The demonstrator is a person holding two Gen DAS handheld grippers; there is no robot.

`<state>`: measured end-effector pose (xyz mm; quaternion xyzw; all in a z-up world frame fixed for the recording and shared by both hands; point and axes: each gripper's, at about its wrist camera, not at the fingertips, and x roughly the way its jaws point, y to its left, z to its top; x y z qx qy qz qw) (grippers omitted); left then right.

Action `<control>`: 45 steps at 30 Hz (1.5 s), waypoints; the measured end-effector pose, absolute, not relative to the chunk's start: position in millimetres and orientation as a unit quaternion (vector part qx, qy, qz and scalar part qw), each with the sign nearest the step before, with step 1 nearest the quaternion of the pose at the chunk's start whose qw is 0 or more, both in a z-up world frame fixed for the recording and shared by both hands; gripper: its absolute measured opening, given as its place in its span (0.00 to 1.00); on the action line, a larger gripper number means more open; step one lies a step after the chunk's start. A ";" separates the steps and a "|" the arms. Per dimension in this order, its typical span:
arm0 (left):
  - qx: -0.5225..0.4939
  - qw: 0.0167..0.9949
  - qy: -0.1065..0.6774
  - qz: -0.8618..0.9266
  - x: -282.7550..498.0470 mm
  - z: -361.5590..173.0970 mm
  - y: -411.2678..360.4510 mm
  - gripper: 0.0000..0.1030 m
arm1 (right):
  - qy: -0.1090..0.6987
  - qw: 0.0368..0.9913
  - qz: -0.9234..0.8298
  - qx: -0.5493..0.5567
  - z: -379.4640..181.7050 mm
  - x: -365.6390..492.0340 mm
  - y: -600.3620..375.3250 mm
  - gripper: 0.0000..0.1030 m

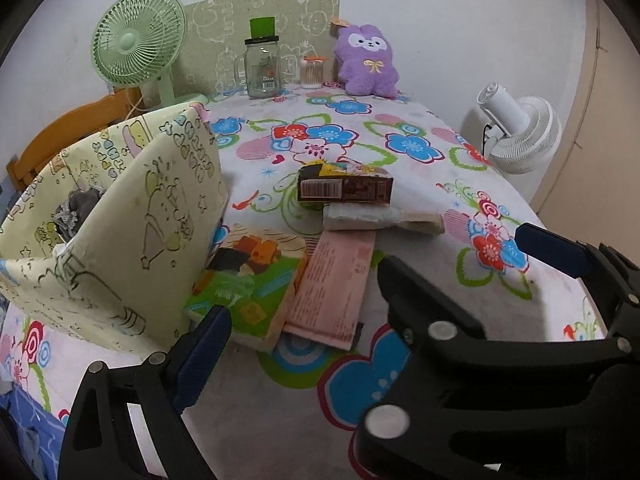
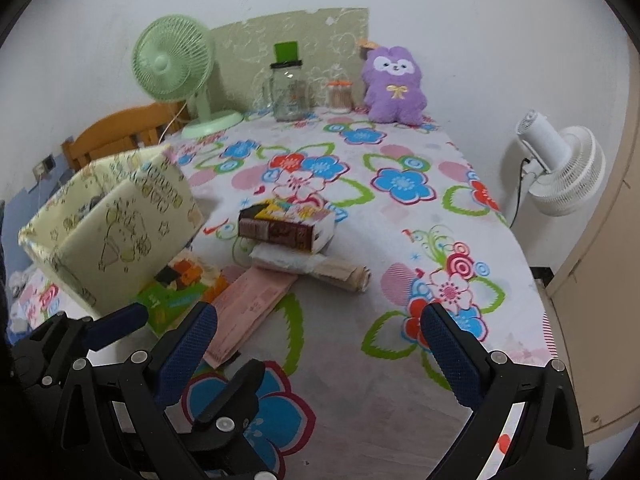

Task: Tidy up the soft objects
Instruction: 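Withdraw both tools from the box toward the green tissue pack, then grasp the green tissue pack with the left tool while the right tool grasps the pink packet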

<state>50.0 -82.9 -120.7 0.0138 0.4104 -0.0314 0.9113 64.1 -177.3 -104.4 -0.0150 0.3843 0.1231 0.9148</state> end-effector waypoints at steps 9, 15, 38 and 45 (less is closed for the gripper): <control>0.007 0.908 0.417 -0.029 57.8 -124.9 -79.4 0.91 | 0.397 0.909 0.129 -0.014 -112.2 71.0 -171.7 1.00; 0.007 0.908 0.418 -0.030 65.6 -127.7 -81.9 0.91 | 0.405 0.906 0.121 -0.011 -115.3 78.3 -175.2 1.00; 0.007 0.904 0.419 -0.081 73.0 -120.2 -106.2 0.84 | 0.408 0.907 0.106 -0.004 -109.7 85.7 -197.2 1.00; 0.028 0.910 0.412 -0.044 61.6 -116.0 -90.1 0.84 | 0.404 0.906 0.126 -0.005 -108.3 80.2 -182.3 1.00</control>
